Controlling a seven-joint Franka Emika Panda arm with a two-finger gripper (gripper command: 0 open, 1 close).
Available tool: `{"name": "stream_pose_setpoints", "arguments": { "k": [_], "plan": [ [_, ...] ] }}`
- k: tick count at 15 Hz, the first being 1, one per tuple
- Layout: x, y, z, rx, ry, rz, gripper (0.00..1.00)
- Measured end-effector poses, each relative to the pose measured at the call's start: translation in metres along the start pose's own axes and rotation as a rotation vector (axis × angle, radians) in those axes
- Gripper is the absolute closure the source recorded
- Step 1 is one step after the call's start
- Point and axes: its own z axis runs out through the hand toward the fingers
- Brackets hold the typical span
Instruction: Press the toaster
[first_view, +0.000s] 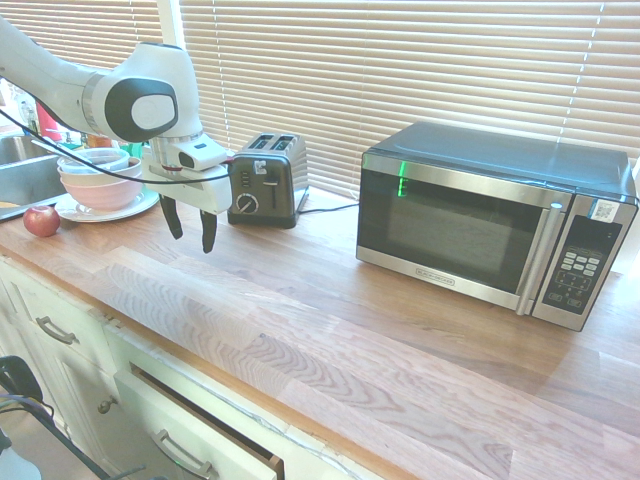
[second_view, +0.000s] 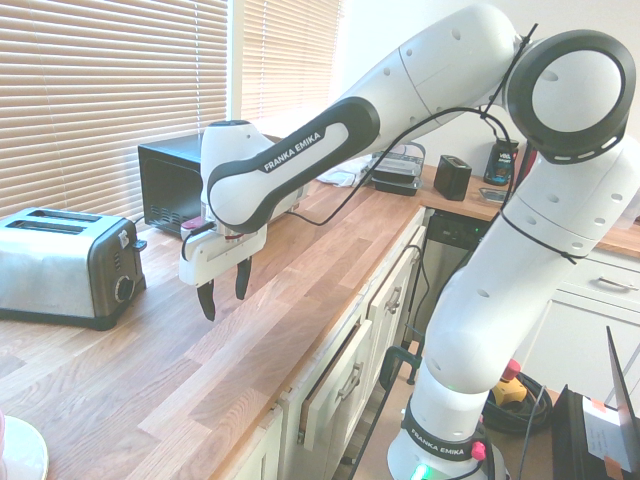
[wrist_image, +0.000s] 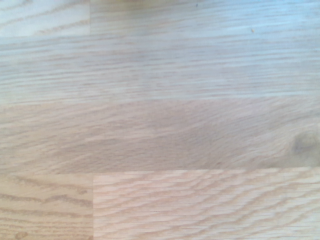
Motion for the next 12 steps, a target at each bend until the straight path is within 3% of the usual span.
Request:
{"name": "stream_pose_setpoints", "arguments": {
  "k": [3,8,12],
  "plan": [
    [0.004,-0.008,-0.009,0.048,0.046,-0.029,0.0],
    [0.024,-0.077,-0.077,0.144,0.133,-0.098,0.0],
    [0.06,-0.109,-0.086,0.161,0.14,-0.102,0.0]
  ]
}}
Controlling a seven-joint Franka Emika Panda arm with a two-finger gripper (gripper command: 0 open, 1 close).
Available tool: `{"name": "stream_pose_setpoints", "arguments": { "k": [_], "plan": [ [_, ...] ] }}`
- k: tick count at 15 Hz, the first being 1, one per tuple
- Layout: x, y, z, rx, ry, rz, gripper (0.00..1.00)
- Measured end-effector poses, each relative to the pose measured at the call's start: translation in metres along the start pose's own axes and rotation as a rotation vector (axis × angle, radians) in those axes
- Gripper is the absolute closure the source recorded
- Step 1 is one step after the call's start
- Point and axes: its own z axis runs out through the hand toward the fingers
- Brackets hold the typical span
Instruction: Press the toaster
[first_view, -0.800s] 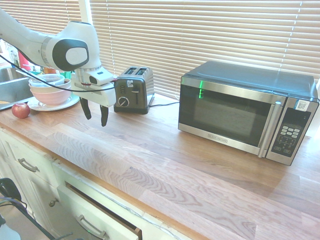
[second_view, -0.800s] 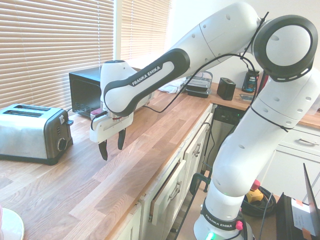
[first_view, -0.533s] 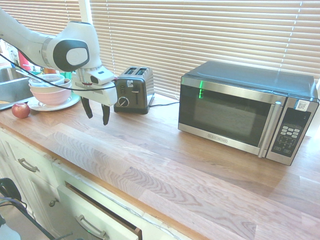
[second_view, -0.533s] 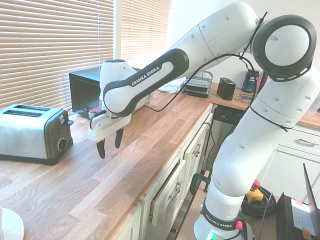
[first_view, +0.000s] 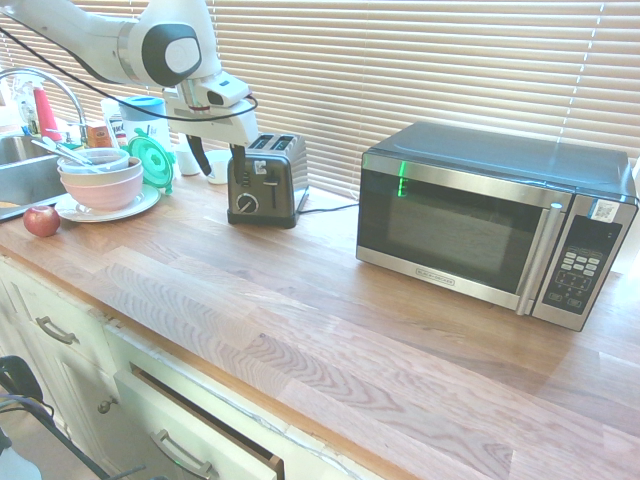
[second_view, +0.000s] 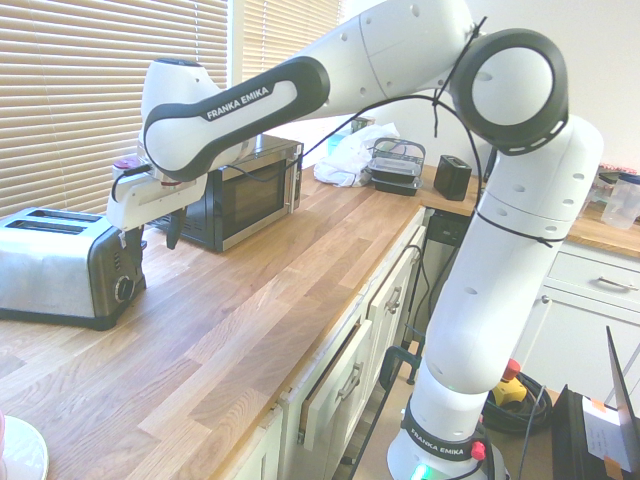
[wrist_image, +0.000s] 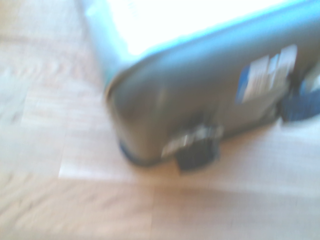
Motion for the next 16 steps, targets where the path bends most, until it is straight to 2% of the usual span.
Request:
{"name": "stream_pose_setpoints", "arguments": {
  "k": [4,9,10,16],
  "plan": [
    [0.041,-0.019,0.004,0.019,0.022,0.0,0.0],
    [0.066,-0.017,-0.003,0.02,0.05,0.016,0.0],
    [0.069,-0.015,-0.001,0.017,0.049,0.015,1.0],
    [0.071,-0.014,0.01,0.009,0.032,-0.005,1.0]
  ]
}}
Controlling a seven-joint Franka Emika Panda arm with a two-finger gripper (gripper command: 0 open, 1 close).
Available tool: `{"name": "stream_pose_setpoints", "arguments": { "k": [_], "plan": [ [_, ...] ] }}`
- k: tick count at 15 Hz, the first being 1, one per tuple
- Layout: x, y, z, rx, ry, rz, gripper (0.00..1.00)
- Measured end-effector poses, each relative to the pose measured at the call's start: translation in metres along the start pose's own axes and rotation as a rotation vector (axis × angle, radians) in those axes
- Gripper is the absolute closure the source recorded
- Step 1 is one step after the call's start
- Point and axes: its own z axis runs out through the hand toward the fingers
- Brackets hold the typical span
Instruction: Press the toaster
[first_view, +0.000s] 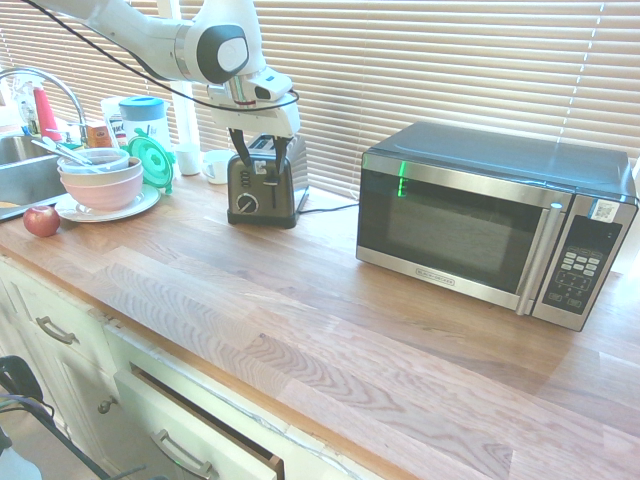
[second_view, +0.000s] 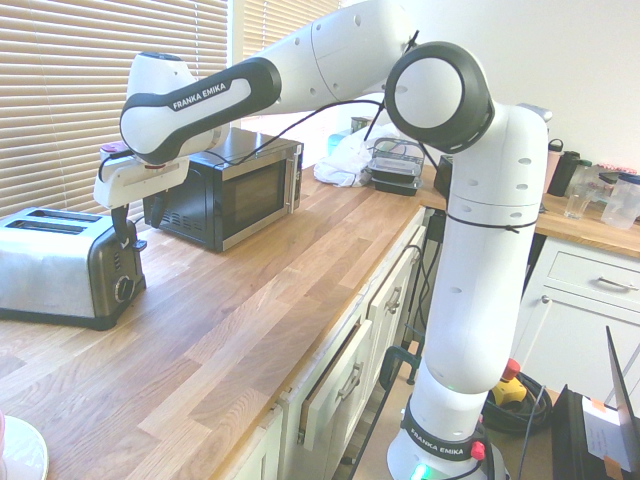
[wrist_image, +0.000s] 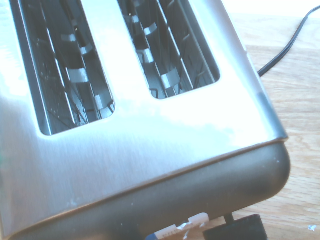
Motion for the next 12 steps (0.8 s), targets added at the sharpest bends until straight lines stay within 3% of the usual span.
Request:
{"name": "stream_pose_setpoints", "arguments": {
  "k": [12],
  "plan": [
    [0.008,0.008,0.011,-0.011,-0.011,-0.015,1.0]
  ]
}}
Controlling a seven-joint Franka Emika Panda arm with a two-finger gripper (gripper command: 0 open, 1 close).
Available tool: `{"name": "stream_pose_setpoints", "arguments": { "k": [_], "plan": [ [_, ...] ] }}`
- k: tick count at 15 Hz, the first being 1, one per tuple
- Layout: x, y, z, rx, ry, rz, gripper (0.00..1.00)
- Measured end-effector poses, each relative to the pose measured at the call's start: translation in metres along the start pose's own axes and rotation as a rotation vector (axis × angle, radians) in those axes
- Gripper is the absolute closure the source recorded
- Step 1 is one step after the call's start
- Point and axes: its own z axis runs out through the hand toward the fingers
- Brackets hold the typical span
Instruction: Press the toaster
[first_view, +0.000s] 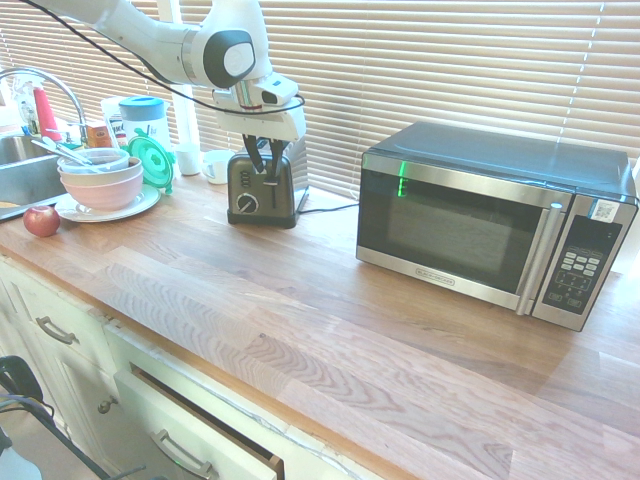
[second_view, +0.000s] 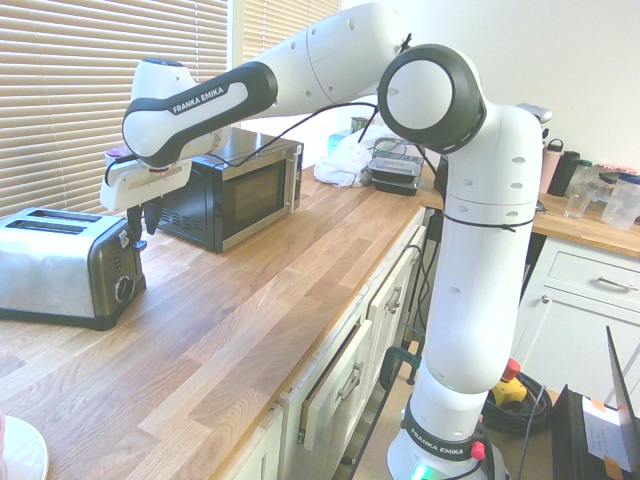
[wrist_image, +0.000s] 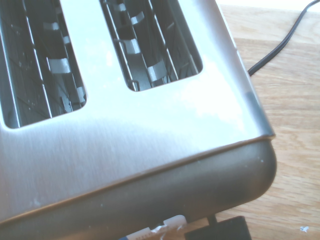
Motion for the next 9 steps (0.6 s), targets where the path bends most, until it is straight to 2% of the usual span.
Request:
{"name": "stream_pose_setpoints", "arguments": {
  "k": [9],
  "plan": [
    [0.0,-0.019,0.007,-0.006,-0.009,-0.036,1.0]
  ]
}}
